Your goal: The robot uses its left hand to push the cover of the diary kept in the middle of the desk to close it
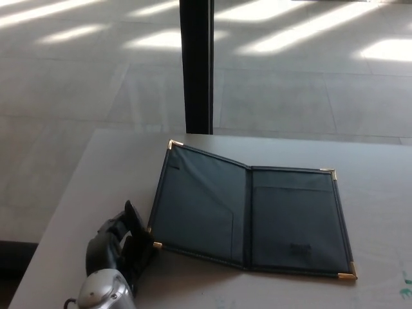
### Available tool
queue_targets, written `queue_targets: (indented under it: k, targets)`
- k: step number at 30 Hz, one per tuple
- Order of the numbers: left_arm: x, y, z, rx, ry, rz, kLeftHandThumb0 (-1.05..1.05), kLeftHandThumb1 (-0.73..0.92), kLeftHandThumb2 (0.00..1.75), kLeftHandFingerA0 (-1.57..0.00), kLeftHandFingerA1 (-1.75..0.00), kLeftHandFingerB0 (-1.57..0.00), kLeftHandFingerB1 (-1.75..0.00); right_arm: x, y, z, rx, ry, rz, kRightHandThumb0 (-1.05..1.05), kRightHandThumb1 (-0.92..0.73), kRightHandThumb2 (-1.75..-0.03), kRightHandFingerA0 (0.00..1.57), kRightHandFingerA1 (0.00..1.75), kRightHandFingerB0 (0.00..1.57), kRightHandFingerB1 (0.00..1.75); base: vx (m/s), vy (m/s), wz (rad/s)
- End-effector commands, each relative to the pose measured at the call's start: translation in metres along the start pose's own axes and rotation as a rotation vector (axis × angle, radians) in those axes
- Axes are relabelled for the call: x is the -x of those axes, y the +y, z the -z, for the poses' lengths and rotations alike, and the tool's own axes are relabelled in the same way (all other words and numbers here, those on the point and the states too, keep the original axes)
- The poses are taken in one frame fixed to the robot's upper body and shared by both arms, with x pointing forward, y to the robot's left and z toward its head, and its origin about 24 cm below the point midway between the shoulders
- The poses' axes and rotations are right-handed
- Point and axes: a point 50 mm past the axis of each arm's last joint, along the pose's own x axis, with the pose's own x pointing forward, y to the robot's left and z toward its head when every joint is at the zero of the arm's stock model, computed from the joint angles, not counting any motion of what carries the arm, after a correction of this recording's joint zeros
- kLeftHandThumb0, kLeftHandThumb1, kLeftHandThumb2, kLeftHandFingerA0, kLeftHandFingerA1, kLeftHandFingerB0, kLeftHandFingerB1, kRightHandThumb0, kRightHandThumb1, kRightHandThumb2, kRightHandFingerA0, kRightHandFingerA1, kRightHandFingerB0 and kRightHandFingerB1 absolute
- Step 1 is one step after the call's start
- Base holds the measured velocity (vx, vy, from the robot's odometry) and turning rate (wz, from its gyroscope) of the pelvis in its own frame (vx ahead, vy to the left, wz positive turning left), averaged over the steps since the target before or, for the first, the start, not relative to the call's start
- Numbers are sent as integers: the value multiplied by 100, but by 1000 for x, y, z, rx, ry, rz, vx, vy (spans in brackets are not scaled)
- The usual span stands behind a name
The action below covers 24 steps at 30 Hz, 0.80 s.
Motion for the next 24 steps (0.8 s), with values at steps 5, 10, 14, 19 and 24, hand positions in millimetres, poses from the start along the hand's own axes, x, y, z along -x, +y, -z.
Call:
queue_targets:
  k: [5,10,14,19,24]
  targets:
    - [23,-71,51,282,236,145,-96,92,88,-22,-54,-16,-43,7,-6,-36,12,-159,-2,-72,-92,-70,37,64,41,48,0,0,0]
    - [27,-90,51,312,257,188,-94,92,89,-21,-56,-15,-43,7,-6,-36,18,-160,3,-74,-92,-71,38,66,39,47,0,0,0]
    - [33,-121,33,309,228,300,-86,86,118,-15,-55,-11,-48,7,-5,-37,21,-150,9,-73,-92,-71,38,67,40,50,0,0,0]
    - [42,-151,8,244,149,400,-91,92,94,-21,-50,-11,-39,9,-6,-39,26,-149,9,-74,-92,-69,40,69,43,52,0,0,0]
    - [58,-180,-17,221,84,523,-91,92,92,-17,-48,-12,-41,9,-9,-37,48,-138,21,-70,-92,-71,37,64,40,47,0,0,0]
